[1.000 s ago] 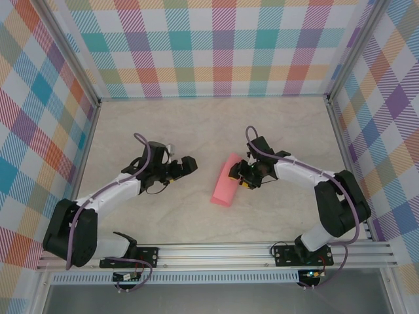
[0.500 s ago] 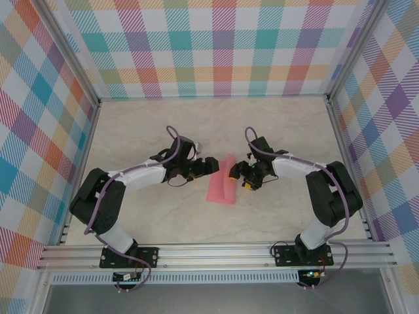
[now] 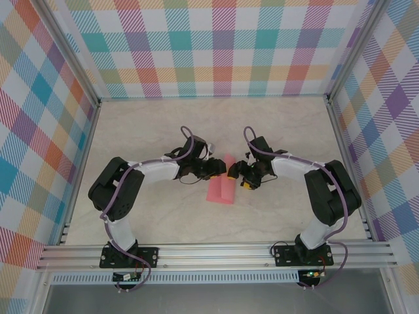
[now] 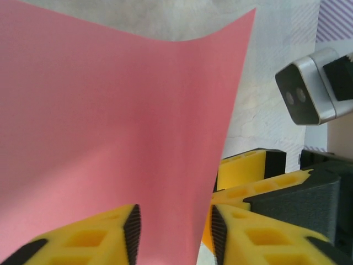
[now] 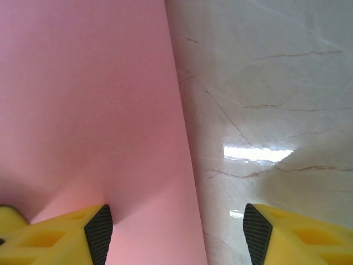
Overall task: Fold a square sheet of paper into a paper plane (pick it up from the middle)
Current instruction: Fold the square sheet of paper in half at the center of the table.
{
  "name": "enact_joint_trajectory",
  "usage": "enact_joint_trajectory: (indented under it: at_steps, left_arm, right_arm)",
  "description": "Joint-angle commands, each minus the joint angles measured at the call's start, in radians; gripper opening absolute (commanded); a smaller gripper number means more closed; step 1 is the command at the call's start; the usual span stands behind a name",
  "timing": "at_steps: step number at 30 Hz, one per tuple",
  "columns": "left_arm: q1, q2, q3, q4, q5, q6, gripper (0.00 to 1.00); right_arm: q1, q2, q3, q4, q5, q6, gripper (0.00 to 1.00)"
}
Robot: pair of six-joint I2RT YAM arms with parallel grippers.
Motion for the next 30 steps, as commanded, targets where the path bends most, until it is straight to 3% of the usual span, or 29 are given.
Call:
enact_joint_trajectory:
  at_steps: [1,5,8,13,17,22,24,27,30]
  left_arm:
    - [-0.008,0.015,0.028,0.067,0.048,-0.034,0.3]
    - [-0.007,0.022,0.035,0.112,0.08,-0.066,0.15]
    - [-0.007,0.032,0.047,0.133,0.105,-0.086,0.1]
    - [-0.007,0.062,0.073,0.153,0.14,-0.126,0.05]
    - [-0.007,0.082,0.065,0.285,0.175,-0.236,0.05]
    - [-0.009,0.101,0.081,0.359,0.237,-0.296,0.06]
    - [-0.01,0.095,0.114,0.236,0.227,-0.215,0.06]
    - [-0.002,0.071,0.152,-0.016,0.127,-0.04,0.06]
    - [0.018,0.075,0.197,-0.199,0.073,0.093,0.06]
  right_arm:
    - [-0.002,-0.008,0.0,0.017,-0.005,0.0,0.67]
    - [-0.006,-0.035,-0.018,0.018,0.007,0.0,0.68]
    - [-0.017,-0.086,-0.047,0.017,0.02,0.005,0.7]
    - [-0.056,-0.215,-0.122,0.018,0.07,0.024,0.75]
    - [-0.083,-0.303,-0.161,0.012,0.103,0.011,0.78]
    - [-0.084,-0.453,-0.209,0.007,0.235,0.015,0.82]
    - [-0.084,-0.51,-0.223,0.005,0.282,-0.002,0.88]
    - [-0.084,-0.57,-0.224,-0.011,0.311,-0.049,0.92]
    - [-0.084,-0.561,-0.197,-0.08,0.328,-0.025,1.0]
